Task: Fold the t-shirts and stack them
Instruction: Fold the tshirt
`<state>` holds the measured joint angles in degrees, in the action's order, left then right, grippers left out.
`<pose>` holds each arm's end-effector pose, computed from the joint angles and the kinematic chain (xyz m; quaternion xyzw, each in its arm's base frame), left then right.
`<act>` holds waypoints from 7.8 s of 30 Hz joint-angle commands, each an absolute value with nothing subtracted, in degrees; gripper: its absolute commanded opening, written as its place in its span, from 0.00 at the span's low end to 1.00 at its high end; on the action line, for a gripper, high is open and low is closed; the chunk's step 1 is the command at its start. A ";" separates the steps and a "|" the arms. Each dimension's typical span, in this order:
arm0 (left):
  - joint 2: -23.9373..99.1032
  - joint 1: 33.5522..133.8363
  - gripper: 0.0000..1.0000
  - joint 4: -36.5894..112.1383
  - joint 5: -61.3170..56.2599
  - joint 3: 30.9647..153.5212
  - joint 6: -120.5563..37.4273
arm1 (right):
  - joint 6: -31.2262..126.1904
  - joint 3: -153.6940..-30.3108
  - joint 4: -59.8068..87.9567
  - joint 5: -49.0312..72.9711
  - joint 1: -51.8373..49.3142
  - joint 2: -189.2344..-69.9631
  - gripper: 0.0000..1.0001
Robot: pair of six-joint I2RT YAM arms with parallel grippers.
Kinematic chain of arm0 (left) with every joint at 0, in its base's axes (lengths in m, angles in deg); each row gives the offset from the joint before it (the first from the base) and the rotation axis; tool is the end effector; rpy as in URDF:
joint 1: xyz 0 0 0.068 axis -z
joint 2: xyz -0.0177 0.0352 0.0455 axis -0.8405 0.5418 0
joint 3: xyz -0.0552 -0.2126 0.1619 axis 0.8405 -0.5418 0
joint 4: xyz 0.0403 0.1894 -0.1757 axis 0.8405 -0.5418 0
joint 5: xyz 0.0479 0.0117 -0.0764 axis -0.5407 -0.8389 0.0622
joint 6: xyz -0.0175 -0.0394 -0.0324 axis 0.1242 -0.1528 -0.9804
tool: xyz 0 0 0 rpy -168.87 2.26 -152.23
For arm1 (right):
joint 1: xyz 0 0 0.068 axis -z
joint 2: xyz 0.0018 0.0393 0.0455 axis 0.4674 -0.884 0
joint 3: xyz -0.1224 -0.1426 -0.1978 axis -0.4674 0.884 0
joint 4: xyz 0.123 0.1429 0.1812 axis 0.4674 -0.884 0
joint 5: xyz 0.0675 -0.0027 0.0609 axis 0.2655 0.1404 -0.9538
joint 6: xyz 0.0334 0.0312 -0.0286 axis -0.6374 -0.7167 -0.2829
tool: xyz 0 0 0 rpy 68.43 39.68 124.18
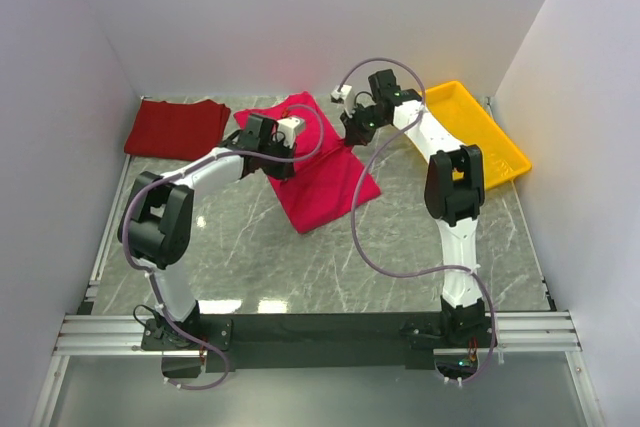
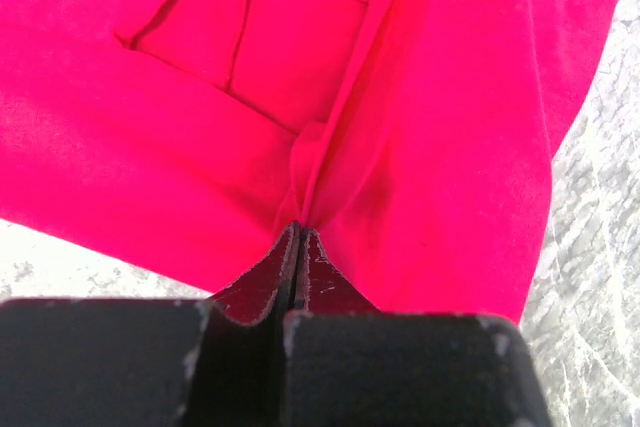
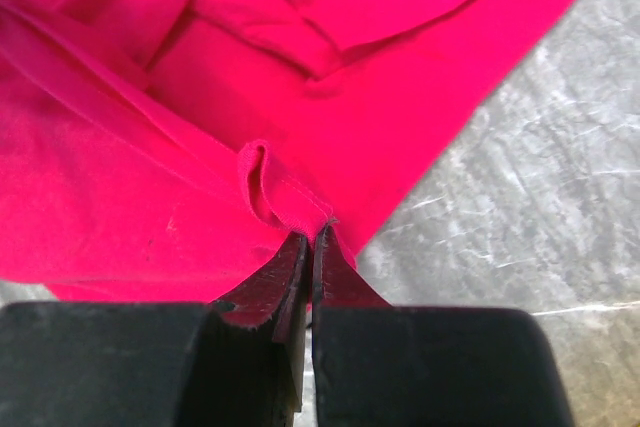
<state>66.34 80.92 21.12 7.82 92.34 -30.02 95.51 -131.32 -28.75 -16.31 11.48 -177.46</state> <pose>0.3603 -0.1708 0.2128 0.2468 0.8846 -0.2223 0.3273 0.4676 0.1592 0.2313 -0.5157 0.7584 0.2317 0.3243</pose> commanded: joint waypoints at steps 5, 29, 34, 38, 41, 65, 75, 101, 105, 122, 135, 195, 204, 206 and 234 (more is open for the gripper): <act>66.15 79.52 0.01 22.05 6.00 95.66 -28.05 | 92.09 -136.07 -25.15 -13.35 10.55 -179.74 0.00; 70.55 78.90 0.01 19.15 -1.91 102.25 -23.83 | 93.23 -142.05 -25.14 -7.90 8.88 -184.13 0.00; 71.07 78.90 0.01 19.06 -1.65 102.60 -23.92 | 93.50 -142.49 -25.15 -7.46 8.53 -184.48 0.00; 71.16 78.90 0.01 19.15 -1.74 102.60 -23.92 | 93.67 -143.02 -24.97 -6.93 8.27 -185.01 0.00; 71.34 78.90 0.01 18.88 -1.65 102.69 -23.75 | 93.67 -143.81 -25.14 -6.58 8.26 -185.54 0.00; 72.39 78.90 0.01 18.71 -1.65 102.87 -23.65 | 95.08 -144.69 -25.23 -5.00 7.21 -186.68 0.00; 71.34 77.94 0.31 23.80 -10.61 104.10 -32.68 | 86.48 -144.60 -19.97 -0.87 7.47 -186.33 0.57; 52.70 75.21 0.43 31.72 -1.91 79.66 -65.49 | 71.97 -132.21 -25.94 -19.06 11.25 -177.54 0.53; 56.65 75.21 0.43 29.70 -4.20 81.33 -68.48 | 71.96 -126.25 -24.97 -20.46 11.87 -173.86 0.52; 63.95 75.21 0.45 24.95 -9.12 85.81 -72.35 | 73.72 -108.49 -23.30 -23.63 14.94 -162.52 0.51; 68.52 74.77 0.42 23.37 -9.30 88.63 -72.70 | 74.69 -103.30 -23.74 -24.77 15.56 -157.68 0.51; 35.06 71.08 0.78 27.05 -3.16 67.29 -73.20 | 59.14 -102.15 -22.07 -18.01 20.48 -166.02 0.66; 5.70 71.08 0.78 24.87 -3.23 46.80 -86.40 | 52.19 -101.98 -22.34 -17.57 20.48 -170.95 0.64; 0.34 71.08 0.78 22.41 -3.32 44.60 -88.07 | 50.87 -101.10 -21.55 -17.65 20.31 -170.78 0.59; -0.23 83.28 0.76 28.63 1.18 40.64 -96.34 | 79.40 -78.32 -47.20 -6.66 33.13 -146.17 0.30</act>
